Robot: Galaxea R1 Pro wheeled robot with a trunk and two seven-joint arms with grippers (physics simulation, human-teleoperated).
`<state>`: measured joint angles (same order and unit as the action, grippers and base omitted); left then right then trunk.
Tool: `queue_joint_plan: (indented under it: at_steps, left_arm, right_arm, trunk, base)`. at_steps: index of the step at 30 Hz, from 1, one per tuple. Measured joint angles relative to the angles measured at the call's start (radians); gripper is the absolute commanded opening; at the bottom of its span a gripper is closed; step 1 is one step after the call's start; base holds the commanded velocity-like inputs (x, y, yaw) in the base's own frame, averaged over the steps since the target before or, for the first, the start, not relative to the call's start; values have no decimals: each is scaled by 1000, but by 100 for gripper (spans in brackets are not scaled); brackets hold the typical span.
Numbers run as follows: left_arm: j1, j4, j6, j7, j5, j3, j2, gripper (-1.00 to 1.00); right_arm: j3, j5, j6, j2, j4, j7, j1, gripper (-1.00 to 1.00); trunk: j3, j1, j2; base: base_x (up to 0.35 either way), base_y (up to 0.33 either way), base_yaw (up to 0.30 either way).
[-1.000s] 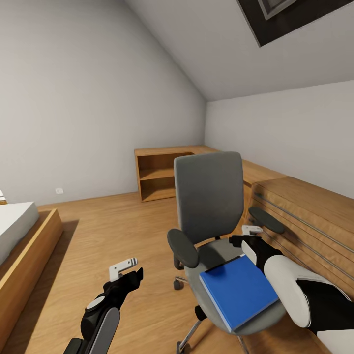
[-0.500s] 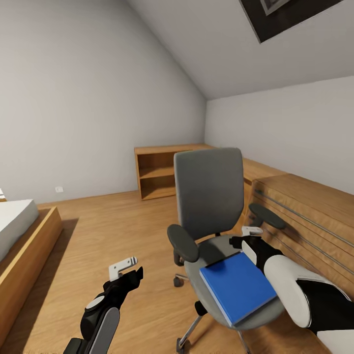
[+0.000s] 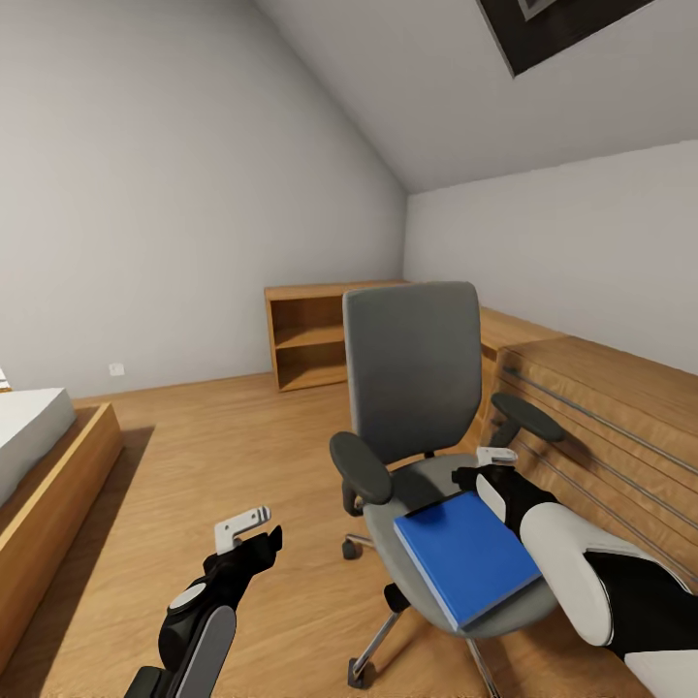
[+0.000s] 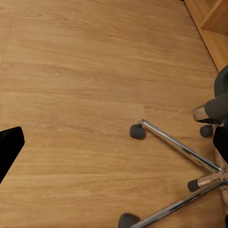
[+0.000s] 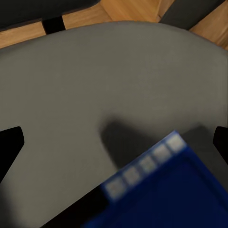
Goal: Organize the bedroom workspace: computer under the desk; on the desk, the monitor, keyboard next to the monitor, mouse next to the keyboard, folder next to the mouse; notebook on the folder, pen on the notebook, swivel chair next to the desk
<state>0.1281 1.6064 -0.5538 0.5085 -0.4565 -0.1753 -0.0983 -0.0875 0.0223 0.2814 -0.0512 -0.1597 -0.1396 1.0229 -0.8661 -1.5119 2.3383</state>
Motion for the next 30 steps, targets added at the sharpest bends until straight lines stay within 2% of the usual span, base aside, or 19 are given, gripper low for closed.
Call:
queue_joint_plan:
  at_steps: [19,25,30]
  left_arm:
    - [0,-2,-2,-3,-1,0,0,100]
    - [0,-2,-2,0,-1,0,0,100]
    - [0,-2,-2,-2,-1,1,0,100]
  right_arm:
    - [0,1,0,0,0,0,0,100]
    - [0,1,1,0,0,0,0,100]
    - [0,2,-1,0,0,-1,0,100]
  trunk:
    - [0,0,0]
    - [-19,-23,42]
    - [-19,-23,42]
  base:
    - [0,0,0]
    - [0,0,0]
    - [0,0,0]
